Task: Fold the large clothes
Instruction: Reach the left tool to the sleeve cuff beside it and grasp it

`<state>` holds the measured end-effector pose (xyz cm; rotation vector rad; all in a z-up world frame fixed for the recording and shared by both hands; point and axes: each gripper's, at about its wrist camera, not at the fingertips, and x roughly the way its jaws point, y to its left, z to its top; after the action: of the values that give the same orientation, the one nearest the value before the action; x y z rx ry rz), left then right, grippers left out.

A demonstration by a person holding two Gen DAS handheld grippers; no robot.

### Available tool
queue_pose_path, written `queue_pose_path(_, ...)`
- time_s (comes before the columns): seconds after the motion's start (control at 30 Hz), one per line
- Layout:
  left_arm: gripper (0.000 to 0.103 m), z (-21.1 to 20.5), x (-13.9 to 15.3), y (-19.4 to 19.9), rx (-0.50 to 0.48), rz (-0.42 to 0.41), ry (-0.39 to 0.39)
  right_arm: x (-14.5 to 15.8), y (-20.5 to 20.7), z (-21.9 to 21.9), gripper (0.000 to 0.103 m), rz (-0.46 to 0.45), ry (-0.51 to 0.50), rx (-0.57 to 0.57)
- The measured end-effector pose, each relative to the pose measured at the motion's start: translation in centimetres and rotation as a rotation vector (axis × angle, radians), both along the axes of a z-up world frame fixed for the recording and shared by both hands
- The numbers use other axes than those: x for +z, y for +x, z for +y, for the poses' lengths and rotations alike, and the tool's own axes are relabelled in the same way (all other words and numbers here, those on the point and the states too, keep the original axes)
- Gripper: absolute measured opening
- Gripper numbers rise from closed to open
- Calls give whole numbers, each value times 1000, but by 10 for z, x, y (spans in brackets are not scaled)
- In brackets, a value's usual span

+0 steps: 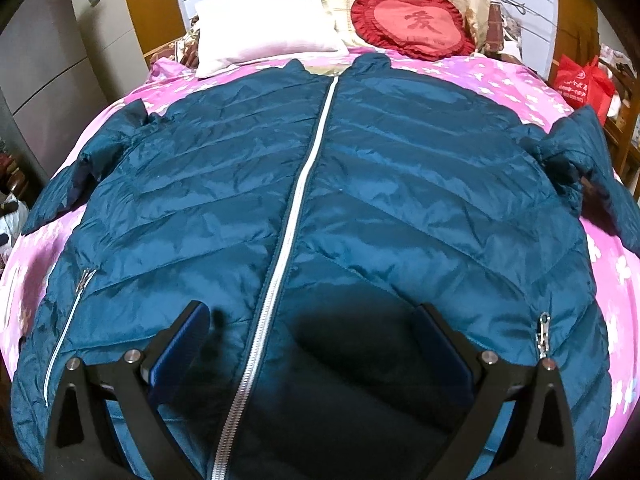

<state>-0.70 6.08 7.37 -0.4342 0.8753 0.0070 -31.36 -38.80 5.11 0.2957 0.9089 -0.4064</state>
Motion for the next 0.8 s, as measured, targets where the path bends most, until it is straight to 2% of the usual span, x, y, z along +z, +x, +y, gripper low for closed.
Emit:
queue_pose_path(0.1,46,29,-14,31,79,17,-18,1,1,4,103,-17,7,9)
queue_pose_path(0.23,46,48,-31,63,117,24,34,2,4,11,103,-19,5,29)
queue_pose_path(0.37,46,53,-47,91,124,87,79,1,8,15,103,-4,-11,50)
queue_pose_path(0.47,46,51,-58,100,122,143,32,-2,11,18,103,2,-10,51)
queue_pose_path(0.57,46,42,-60,105,113,118,64,-3,13,20,103,9,-12,56)
queue_pose_path(0.63,31,35,-60,108,81,107,107,-4,15,22,103,13,-20,65)
queue_pose_path(0.67,0,31,-59,109,53,114,110,-4,16,23,103,15,-23,65)
queue_pose_path(0.73,0,28,-54,106,7,124,40,-5,16,23,103,14,-24,63)
queue_pose_path(0.8,0,25,-39,93,-2,73,-12,-3,15,22,103,7,-13,61)
